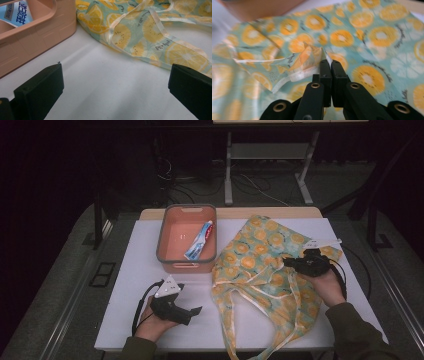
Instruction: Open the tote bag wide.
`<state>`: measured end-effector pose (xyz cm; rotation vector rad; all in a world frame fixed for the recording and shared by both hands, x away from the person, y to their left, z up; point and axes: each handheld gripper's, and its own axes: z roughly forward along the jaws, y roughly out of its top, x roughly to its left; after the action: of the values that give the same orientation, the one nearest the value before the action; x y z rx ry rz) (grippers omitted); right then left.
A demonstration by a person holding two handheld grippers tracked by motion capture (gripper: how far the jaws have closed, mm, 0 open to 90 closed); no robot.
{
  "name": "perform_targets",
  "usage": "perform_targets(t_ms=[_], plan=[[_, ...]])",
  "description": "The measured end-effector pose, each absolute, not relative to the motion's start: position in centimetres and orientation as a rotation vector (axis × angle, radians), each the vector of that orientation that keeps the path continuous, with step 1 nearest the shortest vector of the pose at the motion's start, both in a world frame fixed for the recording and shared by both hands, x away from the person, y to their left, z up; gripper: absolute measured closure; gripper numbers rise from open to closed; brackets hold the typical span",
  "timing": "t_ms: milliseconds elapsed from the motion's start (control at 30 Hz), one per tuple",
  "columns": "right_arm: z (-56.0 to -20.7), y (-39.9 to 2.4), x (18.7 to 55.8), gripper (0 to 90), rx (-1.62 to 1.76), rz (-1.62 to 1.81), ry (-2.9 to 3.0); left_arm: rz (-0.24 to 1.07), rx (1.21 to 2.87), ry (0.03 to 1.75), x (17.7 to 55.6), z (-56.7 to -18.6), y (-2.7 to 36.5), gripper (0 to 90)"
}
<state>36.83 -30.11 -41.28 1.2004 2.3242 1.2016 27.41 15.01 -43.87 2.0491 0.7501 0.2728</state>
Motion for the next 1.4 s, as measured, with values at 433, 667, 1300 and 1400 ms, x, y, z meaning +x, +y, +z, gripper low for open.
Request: perform_targets(t_ms=[433,667,1300,1400], plan=[[-43.7,-31.1,38.3,57.9,1.365,1.124,2.336,0.267,2.051,0.745,27.4,-43.9,14.9,0.0],[-39.9,-31.5,36.0,33.8,1.244,1.222,2.304,0.264,2.053,0.746,27.4,-44.0,14.9,0.0],[-42.5,-23.6,30.2,59.9,0.827,1.123,2.674,0.269,2.057,0.742,27.4,-43.9,14.8,0.0],[-43.2,-22.6,30.5,62.0,0.817,1.096,2.689,0.267,2.057,0.743,27.4,-44.0,14.8,0.0]])
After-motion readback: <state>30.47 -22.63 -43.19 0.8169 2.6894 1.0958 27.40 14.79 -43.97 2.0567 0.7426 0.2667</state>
